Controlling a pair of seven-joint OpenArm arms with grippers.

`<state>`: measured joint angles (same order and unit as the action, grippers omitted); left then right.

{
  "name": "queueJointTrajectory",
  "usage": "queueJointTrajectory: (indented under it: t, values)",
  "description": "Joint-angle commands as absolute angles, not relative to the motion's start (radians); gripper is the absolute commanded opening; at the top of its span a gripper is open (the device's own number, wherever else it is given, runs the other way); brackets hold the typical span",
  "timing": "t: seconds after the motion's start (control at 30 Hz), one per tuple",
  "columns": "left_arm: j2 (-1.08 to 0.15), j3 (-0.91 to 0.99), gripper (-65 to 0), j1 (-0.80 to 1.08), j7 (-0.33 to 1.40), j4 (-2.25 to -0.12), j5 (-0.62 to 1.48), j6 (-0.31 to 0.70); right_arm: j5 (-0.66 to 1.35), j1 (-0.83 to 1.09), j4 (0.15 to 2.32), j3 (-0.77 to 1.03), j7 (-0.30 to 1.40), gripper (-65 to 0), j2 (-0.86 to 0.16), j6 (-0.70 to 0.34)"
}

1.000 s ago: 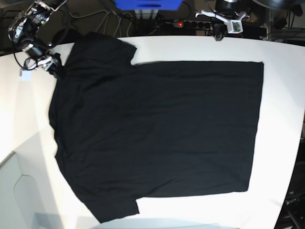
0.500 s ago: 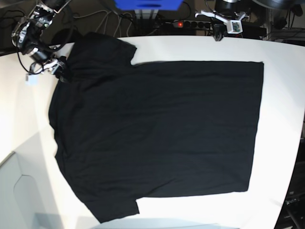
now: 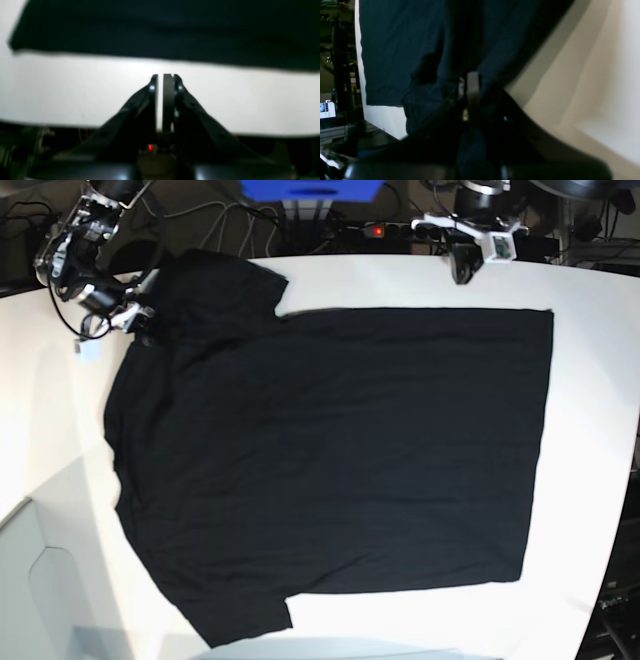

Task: Fold the T-shirt properly
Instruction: 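Move both grippers down to the shirt's shoulder corners and grasp them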

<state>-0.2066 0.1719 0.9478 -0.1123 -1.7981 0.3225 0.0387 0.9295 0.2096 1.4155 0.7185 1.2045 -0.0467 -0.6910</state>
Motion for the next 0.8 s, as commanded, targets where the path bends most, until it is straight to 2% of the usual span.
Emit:
queueJointTrajectory:
  t: [0.0,0.07,0.2,0.27,0.4,0.47,0.63,0.77]
  values:
    - [-0.209,0.196,-60.7,0.964,-0.128,-1.83,0.348,0.039,0.889,0.216,1.419,0.717,1.234,-65.0,-0.05,-0.698]
    - [-0.217,0.236,-53.1,0.963,-0.059,-1.867,0.432,0.039,0.889,0.216,1.419,0.717,1.234,-65.0,-0.05,-0.698]
    - [-0.24,0.384,-30.8,0.929,0.139,-1.893,0.699,0.048,0.889,0.216,1.419,0.72,1.234,-65.0,-0.05,-0.698]
    - [-0.26,0.449,-24.7,0.888,0.237,-1.879,0.816,0.122,0.889,0.216,1.419,0.72,1.234,-65.0,-0.05,-0.698]
    - [-0.257,0.659,-23.8,0.812,0.463,-1.793,1.026,0.341,0.889,0.216,1.419,0.717,1.234,-65.0,-0.048,-0.698]
    - [-0.255,0.776,-23.8,0.751,0.622,-1.738,1.082,0.414,0.889,0.219,1.419,0.717,1.234,-65.0,-0.05,-0.698]
    - [-0.24,1.052,-23.9,0.578,0.941,-1.544,1.096,0.438,0.889,0.217,1.419,0.717,1.234,-65.0,-0.05,-0.698]
    - [-0.257,1.145,-23.9,0.519,1.033,-1.429,1.073,0.44,0.889,0.217,1.419,0.717,1.234,-65.0,-0.048,-0.698]
